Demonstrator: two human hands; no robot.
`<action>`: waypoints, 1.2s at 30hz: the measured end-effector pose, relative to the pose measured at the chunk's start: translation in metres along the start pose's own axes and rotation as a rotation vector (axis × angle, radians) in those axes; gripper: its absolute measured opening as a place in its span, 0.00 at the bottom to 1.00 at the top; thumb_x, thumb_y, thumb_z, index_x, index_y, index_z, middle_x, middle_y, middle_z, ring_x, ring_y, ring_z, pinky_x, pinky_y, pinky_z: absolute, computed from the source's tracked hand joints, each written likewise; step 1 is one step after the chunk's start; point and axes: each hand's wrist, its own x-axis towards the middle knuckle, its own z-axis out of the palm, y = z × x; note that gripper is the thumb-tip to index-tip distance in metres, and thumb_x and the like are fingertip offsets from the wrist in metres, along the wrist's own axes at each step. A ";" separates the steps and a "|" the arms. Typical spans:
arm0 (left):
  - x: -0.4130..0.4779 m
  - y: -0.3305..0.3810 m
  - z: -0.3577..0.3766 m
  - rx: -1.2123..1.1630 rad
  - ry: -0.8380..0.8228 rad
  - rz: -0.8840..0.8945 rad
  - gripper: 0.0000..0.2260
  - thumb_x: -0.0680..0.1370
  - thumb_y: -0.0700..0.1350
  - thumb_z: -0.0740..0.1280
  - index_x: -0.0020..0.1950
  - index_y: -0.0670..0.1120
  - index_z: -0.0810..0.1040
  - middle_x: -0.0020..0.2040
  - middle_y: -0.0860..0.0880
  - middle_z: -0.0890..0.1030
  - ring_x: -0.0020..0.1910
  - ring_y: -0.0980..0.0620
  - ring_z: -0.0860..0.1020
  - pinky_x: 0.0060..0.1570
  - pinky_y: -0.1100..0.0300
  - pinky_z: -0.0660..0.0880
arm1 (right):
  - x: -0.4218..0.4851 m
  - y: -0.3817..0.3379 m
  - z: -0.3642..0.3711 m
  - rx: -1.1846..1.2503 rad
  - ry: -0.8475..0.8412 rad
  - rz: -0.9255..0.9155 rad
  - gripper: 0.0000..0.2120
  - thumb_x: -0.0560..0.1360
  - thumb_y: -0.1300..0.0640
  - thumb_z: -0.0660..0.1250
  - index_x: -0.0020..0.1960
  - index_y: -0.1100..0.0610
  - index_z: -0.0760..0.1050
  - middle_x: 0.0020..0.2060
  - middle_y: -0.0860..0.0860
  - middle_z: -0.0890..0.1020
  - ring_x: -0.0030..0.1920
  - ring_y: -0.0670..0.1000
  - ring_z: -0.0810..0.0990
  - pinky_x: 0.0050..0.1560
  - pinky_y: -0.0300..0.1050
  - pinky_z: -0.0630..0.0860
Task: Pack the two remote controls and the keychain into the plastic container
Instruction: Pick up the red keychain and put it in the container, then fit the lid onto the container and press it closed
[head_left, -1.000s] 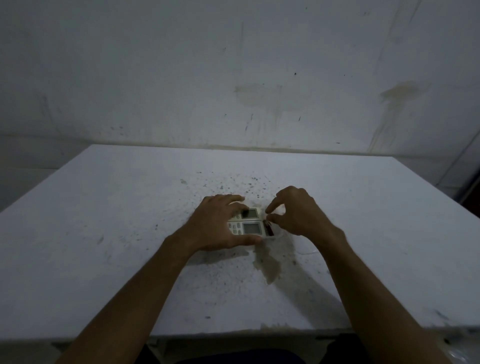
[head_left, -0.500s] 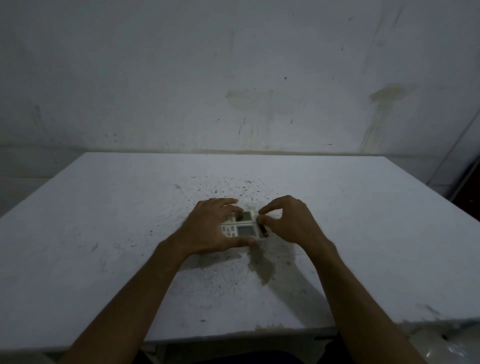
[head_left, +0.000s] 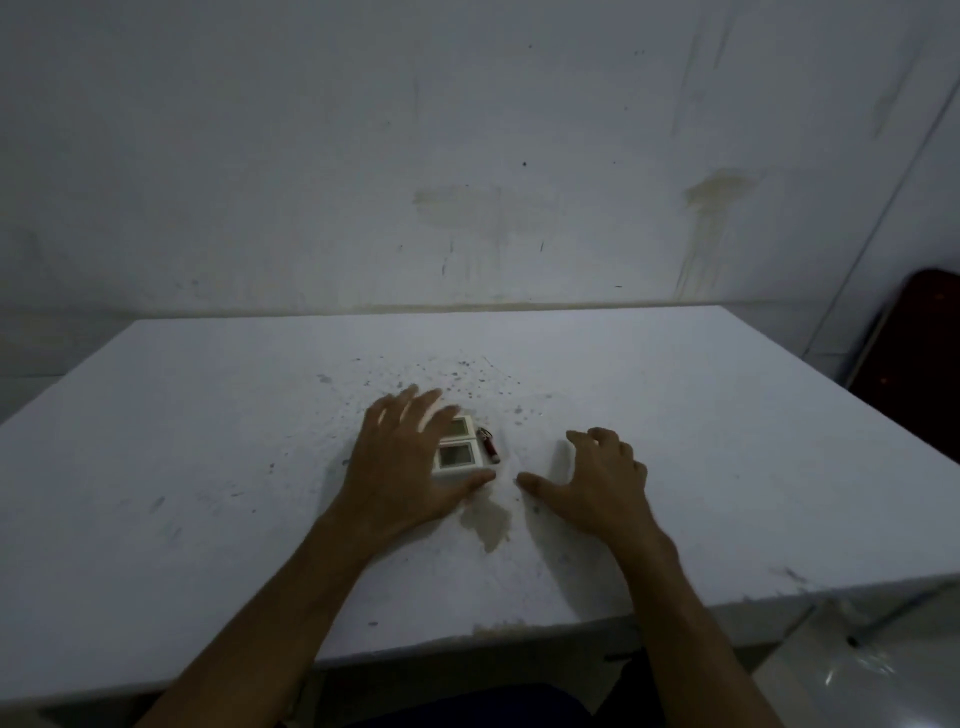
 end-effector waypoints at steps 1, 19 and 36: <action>0.000 -0.007 -0.002 0.027 -0.035 -0.054 0.47 0.67 0.82 0.56 0.73 0.51 0.75 0.76 0.47 0.72 0.77 0.43 0.67 0.76 0.41 0.58 | 0.000 0.000 0.003 0.012 0.035 0.006 0.49 0.68 0.26 0.65 0.78 0.54 0.60 0.78 0.55 0.62 0.77 0.59 0.61 0.74 0.59 0.60; 0.001 -0.024 -0.022 -0.456 -0.058 -0.211 0.39 0.71 0.74 0.62 0.77 0.55 0.69 0.78 0.53 0.68 0.77 0.52 0.64 0.76 0.49 0.58 | -0.003 -0.026 -0.049 0.609 0.823 -0.212 0.10 0.81 0.56 0.65 0.57 0.59 0.81 0.49 0.52 0.86 0.49 0.48 0.84 0.51 0.30 0.76; -0.001 -0.024 -0.054 -1.153 0.222 -0.552 0.09 0.86 0.44 0.57 0.54 0.41 0.75 0.42 0.45 0.79 0.36 0.51 0.77 0.36 0.58 0.76 | -0.023 -0.054 0.000 0.959 0.240 -0.111 0.13 0.80 0.50 0.67 0.63 0.47 0.77 0.57 0.47 0.83 0.56 0.46 0.82 0.56 0.43 0.80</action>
